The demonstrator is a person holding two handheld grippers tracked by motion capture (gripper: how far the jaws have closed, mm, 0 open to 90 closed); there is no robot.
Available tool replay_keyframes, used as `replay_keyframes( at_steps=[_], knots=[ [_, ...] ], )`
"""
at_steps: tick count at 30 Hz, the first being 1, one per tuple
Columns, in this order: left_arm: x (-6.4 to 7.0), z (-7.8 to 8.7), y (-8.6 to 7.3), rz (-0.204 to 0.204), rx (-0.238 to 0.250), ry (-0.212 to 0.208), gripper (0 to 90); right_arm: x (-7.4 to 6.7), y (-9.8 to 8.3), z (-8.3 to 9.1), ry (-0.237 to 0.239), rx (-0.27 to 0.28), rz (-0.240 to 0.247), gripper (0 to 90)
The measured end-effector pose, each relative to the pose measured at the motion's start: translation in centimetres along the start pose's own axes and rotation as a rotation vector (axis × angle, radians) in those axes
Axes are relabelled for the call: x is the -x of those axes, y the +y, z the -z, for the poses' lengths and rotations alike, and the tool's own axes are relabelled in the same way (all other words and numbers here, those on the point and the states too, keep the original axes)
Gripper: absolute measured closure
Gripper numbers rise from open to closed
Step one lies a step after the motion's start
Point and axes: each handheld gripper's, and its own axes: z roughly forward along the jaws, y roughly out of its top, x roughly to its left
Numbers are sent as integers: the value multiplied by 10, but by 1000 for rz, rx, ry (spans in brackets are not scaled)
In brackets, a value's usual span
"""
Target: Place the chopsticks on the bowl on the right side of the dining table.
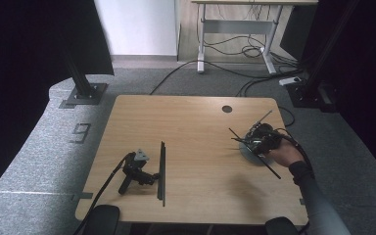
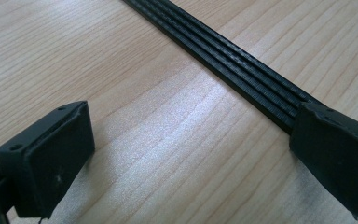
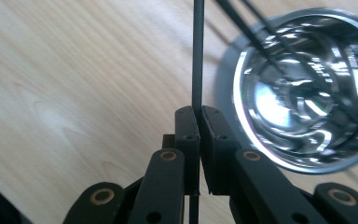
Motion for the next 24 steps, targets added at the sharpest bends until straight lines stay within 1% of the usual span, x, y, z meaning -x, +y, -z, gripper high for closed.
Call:
replay_keyframes(
  at_steps=[3, 6, 8, 11, 16, 24],
  knots=[
    [0, 0, 0, 2, 0, 0, 0, 8, 2, 1, -27, -7, -11, 855],
    [0, 0, 0, 1, 0, 0, 0, 15, 4, -4, -43, -14, -19, 855],
    [0, 0, 0, -1, -2, -1, 0, 19, 5, -8, -54, -22, -15, 855],
    [0, 0, 0, 0, -2, -1, 0, 26, 6, -20, -66, -42, -24, 856],
    [0, 0, 0, 0, -2, -1, 0, 35, 8, -32, -76, -57, -48, 856],
    [0, 0, 0, 0, -2, -1, 0, 44, 6, -45, -87, -74, -65, 855]
  ],
)
